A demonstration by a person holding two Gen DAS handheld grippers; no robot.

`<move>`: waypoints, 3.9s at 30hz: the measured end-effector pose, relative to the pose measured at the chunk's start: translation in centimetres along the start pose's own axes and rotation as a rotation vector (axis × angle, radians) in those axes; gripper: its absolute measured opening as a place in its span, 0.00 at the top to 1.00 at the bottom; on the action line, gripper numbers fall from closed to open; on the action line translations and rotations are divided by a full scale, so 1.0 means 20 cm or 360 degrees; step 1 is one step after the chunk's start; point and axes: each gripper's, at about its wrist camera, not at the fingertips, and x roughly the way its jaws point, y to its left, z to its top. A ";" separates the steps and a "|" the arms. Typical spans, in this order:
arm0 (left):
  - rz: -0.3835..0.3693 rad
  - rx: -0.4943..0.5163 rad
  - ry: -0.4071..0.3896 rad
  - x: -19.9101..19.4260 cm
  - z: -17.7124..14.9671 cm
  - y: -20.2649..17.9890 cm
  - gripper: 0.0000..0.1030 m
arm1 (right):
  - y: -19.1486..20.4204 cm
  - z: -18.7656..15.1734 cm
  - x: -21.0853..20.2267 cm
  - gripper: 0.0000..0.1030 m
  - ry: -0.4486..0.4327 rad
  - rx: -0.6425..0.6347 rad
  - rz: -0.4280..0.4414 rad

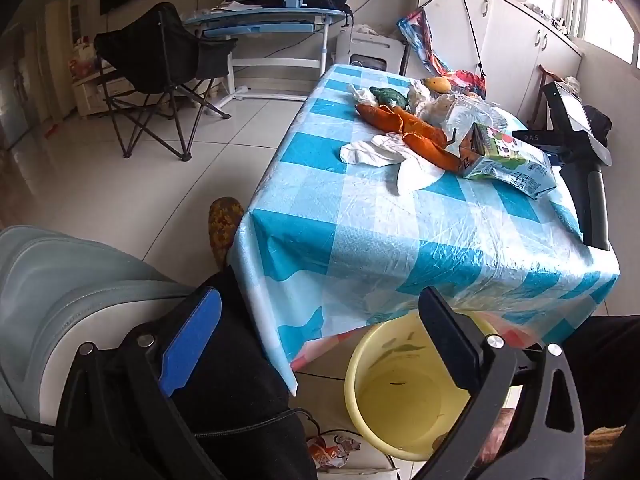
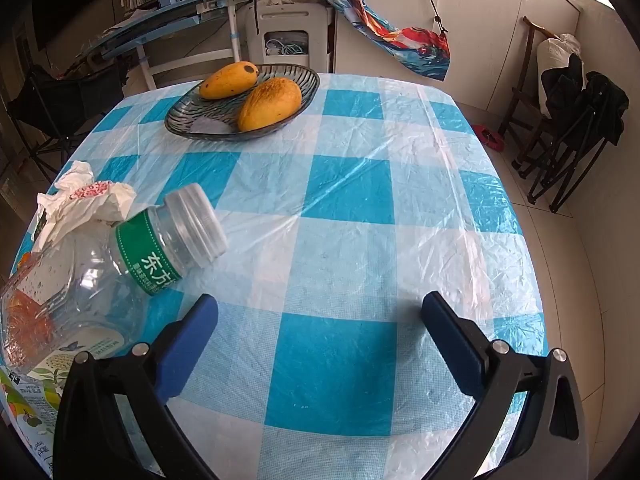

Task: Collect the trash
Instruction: 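Move both tools toward the table beside the yellow basin, then bring both tools over the table toward the trash items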

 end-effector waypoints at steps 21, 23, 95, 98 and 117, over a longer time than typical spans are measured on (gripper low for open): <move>0.0016 0.0182 0.0008 0.08 0.03 -0.18 0.07 | 0.00 0.00 0.00 0.05 0.0001 0.0000 0.0000; 0.0018 0.0200 0.0008 0.07 0.02 -0.20 0.07 | 0.00 -0.01 0.00 0.05 0.0000 0.0000 0.0000; 0.0025 0.0229 -0.0207 -0.68 0.09 -0.26 0.07 | 0.40 -0.94 -1.48 0.06 -0.0487 -0.0048 0.0153; 0.0026 0.0223 -0.0203 -0.68 0.10 -0.25 0.07 | 0.41 -0.95 -1.47 0.06 -0.0479 -0.0053 0.0160; 0.0043 0.0203 -0.0145 -0.58 0.10 -0.23 0.07 | 0.44 -0.93 -1.34 0.06 -0.0424 -0.0086 0.0241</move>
